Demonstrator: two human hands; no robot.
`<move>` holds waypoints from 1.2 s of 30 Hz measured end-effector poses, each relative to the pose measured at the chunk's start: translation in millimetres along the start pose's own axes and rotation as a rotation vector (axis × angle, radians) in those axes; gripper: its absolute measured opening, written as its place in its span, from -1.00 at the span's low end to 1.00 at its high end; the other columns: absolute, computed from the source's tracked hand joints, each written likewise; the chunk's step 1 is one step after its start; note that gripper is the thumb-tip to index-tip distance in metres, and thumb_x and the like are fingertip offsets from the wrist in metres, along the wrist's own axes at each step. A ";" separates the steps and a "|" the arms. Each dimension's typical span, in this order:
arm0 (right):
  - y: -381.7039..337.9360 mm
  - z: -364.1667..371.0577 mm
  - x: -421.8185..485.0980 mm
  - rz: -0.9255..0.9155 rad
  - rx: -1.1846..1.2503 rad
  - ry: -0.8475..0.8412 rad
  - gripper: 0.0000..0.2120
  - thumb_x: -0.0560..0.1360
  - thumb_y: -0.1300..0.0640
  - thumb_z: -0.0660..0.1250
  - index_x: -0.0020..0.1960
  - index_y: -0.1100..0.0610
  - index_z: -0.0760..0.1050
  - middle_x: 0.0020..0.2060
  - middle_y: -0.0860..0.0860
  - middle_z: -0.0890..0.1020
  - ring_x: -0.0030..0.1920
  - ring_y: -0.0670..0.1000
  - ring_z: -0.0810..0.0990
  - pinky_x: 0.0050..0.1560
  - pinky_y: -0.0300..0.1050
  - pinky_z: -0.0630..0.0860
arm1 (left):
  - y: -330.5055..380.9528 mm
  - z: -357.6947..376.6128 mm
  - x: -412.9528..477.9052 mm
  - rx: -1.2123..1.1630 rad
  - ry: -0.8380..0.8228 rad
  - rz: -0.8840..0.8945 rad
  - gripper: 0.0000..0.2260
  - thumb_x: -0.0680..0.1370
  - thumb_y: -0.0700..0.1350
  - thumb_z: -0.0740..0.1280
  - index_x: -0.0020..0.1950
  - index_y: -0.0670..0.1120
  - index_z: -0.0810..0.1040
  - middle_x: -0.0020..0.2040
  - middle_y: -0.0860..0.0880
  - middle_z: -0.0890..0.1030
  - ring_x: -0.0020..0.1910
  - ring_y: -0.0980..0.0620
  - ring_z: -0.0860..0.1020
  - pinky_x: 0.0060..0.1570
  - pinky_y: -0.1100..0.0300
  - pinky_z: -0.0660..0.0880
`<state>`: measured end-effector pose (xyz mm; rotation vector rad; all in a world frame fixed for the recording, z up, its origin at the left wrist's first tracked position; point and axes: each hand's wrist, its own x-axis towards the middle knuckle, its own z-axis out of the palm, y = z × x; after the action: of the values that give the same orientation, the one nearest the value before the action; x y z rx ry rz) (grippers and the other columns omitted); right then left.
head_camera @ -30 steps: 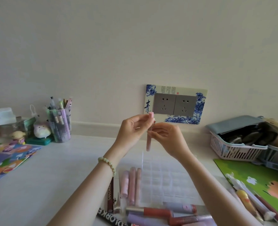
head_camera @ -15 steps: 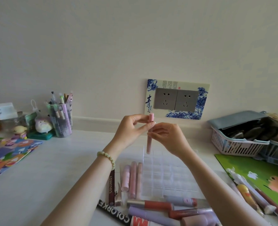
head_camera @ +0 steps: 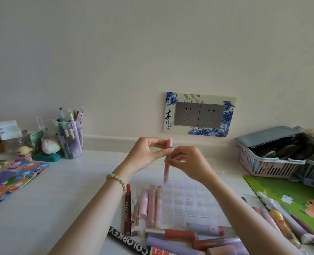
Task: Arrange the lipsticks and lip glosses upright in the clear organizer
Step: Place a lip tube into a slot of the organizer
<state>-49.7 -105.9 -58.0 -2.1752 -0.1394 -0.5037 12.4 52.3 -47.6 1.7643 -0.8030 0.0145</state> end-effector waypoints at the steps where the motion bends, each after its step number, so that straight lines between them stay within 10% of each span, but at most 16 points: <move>1: 0.2 0.3 -0.3 0.003 0.006 -0.007 -0.89 0.36 0.19 0.49 -0.12 0.17 0.63 -0.28 -0.06 0.68 -0.25 -0.16 0.65 -0.11 -0.36 0.55 | 0.0 -1.1 0.1 0.002 0.003 -0.001 -0.78 0.39 -0.01 0.50 0.00 -0.03 0.67 -0.09 0.11 0.70 0.01 0.27 0.60 0.15 0.35 0.38; 36: -12.2 -17.6 1.3 -0.006 0.051 0.035 -0.72 0.33 0.07 0.51 -0.02 0.16 0.59 -0.18 0.00 0.70 -0.18 -0.14 0.66 -0.05 -0.31 0.57 | 0.2 -17.2 -1.7 0.033 -0.047 -0.004 -0.72 0.40 0.02 0.48 0.09 0.03 0.64 -0.05 0.13 0.70 0.14 0.27 0.55 0.23 0.30 0.30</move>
<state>-57.2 -112.4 -39.0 -2.1155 -0.1389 -0.5355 17.5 67.7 -41.9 1.8033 -0.8377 -0.0167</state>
